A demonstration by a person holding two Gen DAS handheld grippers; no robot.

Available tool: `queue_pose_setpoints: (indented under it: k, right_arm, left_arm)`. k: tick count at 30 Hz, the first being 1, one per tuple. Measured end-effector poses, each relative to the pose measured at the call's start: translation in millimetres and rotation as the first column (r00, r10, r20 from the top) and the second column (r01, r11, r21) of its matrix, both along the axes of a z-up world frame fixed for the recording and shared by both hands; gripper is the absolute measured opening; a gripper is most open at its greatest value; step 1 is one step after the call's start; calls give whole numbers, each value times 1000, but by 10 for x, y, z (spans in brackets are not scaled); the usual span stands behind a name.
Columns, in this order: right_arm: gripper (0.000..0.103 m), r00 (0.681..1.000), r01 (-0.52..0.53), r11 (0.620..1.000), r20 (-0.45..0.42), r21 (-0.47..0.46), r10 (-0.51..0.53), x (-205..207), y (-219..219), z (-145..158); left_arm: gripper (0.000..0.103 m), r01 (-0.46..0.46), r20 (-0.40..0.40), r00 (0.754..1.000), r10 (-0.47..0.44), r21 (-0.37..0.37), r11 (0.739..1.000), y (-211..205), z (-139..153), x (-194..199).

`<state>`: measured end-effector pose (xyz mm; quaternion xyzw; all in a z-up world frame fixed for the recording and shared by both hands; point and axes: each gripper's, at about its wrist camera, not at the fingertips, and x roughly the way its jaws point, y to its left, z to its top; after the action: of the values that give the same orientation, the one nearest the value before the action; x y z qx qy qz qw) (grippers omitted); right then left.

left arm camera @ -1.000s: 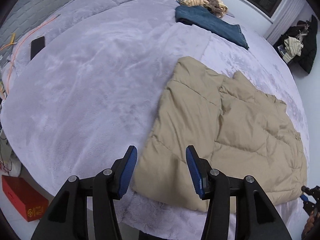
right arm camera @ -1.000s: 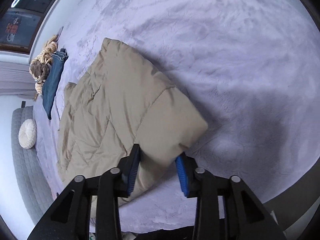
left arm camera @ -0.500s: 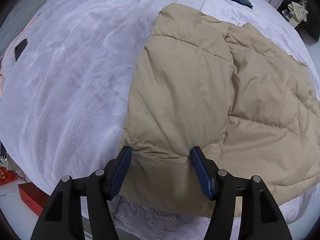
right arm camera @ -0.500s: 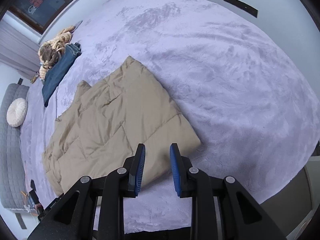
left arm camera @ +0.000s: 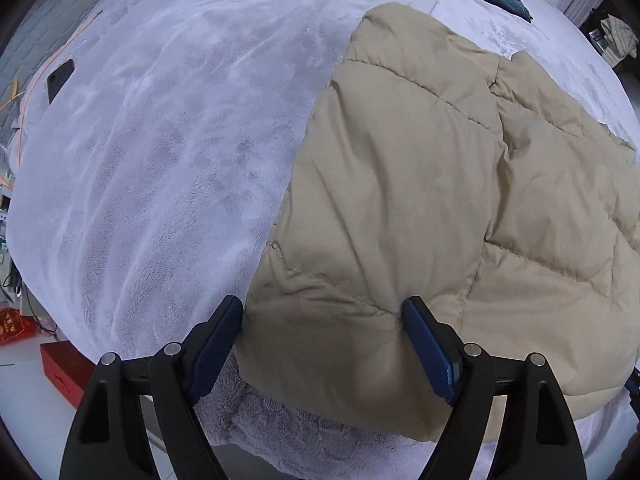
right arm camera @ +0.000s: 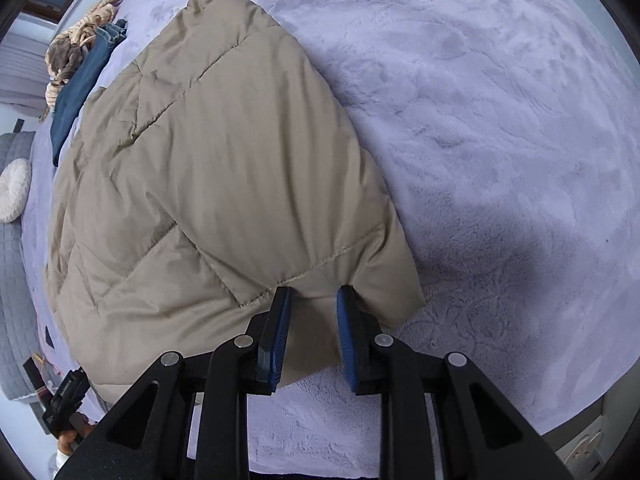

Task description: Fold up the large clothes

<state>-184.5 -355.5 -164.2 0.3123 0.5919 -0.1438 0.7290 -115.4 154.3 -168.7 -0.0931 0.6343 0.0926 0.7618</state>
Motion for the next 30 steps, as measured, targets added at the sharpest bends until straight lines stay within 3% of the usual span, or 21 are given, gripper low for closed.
queue_pose_setpoints:
  k: [6,9,12,14,15,20,26,28,30]
  right_arm:
    - [29,998,-30,999,56,32,28,-84,96,253]
    - [40,995,-61,997,76,41,58,-86,194,321]
    - [44,991,-101,994,92,48,96,-75,304,371]
    - [50,988,-130,990,96,52,125,-72,387,391]
    - [55,986,-143,988,97,53,137,-69,425,400]
    - [64,981,-166,985,114,56,159,-45,570,465]
    - [65,979,-165,984,128,65,156,172,889,468]
    - [83,977,-176,981,134,76,165,240,1039,457]
    - [85,973,-191,978,145,78,179,319,1215,461]
  left_arm:
    - [83,18,80,997,-14,-44,999,57,396,-189]
    - [83,26,88,996,-21,-55,998,-56,510,-241]
    - [84,37,101,994,-30,-75,996,-149,592,-311]
    - [103,45,115,993,-36,-79,996,-182,638,-327]
    - [103,49,129,991,-39,-74,996,-210,669,-347]
    - [103,90,137,987,-79,-79,993,-223,717,-307]
    - [103,132,124,985,-120,-91,987,-85,716,-165]
    - [103,152,120,983,-140,-93,984,-30,694,-100]
    - [103,173,114,980,-162,-93,981,13,665,-29]
